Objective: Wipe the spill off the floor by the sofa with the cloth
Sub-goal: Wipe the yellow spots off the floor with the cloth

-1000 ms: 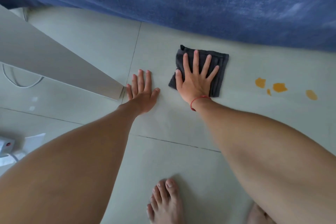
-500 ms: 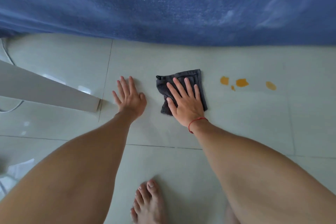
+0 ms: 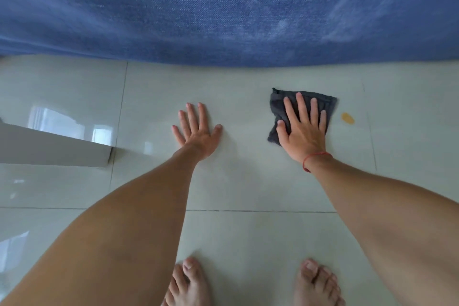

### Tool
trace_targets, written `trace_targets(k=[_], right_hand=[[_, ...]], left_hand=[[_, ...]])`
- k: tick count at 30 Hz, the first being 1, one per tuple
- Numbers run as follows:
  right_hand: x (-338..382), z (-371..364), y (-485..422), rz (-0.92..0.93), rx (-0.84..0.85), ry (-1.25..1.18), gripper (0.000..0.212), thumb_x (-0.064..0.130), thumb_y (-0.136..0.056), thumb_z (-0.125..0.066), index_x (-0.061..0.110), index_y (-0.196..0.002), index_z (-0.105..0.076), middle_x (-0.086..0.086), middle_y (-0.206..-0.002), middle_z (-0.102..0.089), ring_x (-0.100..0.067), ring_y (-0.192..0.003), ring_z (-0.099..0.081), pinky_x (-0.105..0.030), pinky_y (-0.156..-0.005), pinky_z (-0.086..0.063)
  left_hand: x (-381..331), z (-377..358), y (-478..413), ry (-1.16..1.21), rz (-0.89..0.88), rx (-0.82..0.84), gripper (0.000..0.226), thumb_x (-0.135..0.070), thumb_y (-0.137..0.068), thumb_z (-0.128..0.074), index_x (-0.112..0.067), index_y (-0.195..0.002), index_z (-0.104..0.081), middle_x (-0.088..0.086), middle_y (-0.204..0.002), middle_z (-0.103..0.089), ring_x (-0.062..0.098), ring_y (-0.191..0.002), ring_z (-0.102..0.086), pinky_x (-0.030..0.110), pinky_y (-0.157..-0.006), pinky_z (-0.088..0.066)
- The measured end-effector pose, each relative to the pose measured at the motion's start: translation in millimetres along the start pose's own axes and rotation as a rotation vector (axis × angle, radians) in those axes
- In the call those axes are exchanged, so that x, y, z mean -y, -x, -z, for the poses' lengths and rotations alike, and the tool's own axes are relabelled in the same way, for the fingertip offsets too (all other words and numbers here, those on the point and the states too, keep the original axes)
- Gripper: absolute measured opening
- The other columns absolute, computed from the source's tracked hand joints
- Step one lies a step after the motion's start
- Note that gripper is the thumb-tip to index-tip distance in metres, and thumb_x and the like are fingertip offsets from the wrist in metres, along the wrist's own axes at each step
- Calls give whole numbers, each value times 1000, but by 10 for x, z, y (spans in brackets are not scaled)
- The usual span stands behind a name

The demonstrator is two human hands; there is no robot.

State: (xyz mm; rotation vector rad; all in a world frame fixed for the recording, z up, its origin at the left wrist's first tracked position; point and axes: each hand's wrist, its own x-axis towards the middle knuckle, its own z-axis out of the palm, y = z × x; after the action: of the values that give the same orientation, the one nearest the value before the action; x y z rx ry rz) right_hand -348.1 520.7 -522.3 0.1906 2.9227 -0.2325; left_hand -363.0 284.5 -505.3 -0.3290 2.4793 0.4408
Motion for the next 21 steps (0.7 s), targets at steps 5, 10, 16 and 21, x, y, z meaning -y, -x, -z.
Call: trace_targets(k=[5,10,16,21], right_hand=[[467,-44,-254,-46,21,-25,72,63,-90,-34,31,-152,-16,-3,-163,-5,-43,-147,1,-63,-114,2],[733,-95,-91,87,-6,-34,62,53,-89,-38,31,-147,-35,-2,-159,-25,-44,-145,-17,-65,-112,-8],[513,-109,365,187,-11,-64,53,37,-87,-38,27,-138,-51,1,-149,-46,-34,-138,-40,-60,-110,-29],[-64,-72,600,3,1,-39,57,39,-88,-30,29,-143,-43,4,-154,-38,-31,-143,-33,-53,-114,-25]], left_hand=[[3,-13,-7,-16,-1,5,72,-52,-97,-24,-32,-150,20,-1,-157,33,22,-145,29,49,-116,17],[-19,12,-13,-45,15,35,72,-54,-97,-22,-32,-150,21,-1,-156,35,22,-144,31,48,-117,17],[-295,68,86,-32,19,-81,69,-36,-98,-28,-21,-155,8,7,-160,24,23,-148,22,47,-119,13],[-643,-104,122,-47,-80,95,62,-47,-100,-18,-37,-151,15,1,-157,32,22,-146,28,48,-117,15]])
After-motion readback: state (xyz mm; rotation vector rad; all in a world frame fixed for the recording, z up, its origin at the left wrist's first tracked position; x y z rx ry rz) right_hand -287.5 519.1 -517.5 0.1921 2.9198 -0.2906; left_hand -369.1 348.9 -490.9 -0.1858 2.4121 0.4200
